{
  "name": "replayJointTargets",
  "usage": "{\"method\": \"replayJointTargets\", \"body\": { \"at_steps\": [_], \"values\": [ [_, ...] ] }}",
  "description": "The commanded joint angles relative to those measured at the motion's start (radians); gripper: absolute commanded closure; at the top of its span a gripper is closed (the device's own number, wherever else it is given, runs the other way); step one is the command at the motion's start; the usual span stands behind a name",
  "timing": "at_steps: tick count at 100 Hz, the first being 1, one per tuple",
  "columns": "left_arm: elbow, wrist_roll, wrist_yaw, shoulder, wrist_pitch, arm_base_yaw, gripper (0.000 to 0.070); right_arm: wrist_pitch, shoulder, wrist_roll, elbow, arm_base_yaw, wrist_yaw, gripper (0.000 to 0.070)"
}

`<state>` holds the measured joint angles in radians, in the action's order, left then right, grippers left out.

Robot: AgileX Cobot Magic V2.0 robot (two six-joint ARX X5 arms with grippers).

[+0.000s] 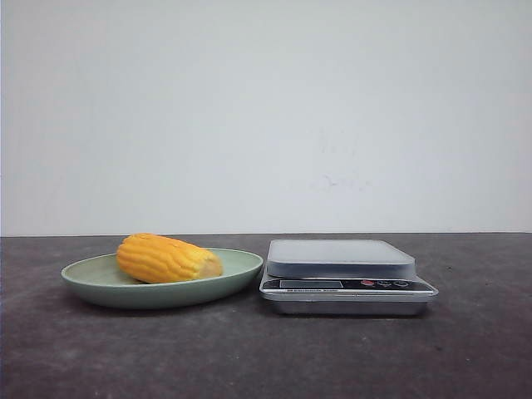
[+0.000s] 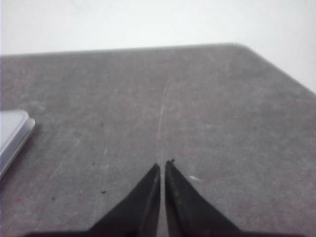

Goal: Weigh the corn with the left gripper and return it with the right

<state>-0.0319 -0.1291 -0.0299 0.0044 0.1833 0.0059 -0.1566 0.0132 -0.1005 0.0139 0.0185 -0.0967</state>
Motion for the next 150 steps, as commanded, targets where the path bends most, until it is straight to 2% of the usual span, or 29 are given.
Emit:
{"method": "replayJointTargets", "body": {
  "at_steps": [1,21,38,150],
  "values": [
    [0.018,0.012,0.0,-0.001,0.004,0.0,0.0688,0.005,-0.009,0.011,-0.001,-0.004,0.002,0.069],
    [0.018,0.012,0.0,-0.001,0.004,0.0,0.0688,-0.017,-0.009,0.026,-0.001,-0.008,0.005,0.069],
    [0.018,0.012,0.0,-0.001,0.004,0.0,0.0688,-0.017,-0.009,0.068,-0.001,-0.009,0.039,0.069],
    [0.018,0.012,0.0,-0.001,0.004,0.0,0.0688,-0.001,-0.009,0.067,-0.001,-0.009,0.037,0.069]
  ]
}}
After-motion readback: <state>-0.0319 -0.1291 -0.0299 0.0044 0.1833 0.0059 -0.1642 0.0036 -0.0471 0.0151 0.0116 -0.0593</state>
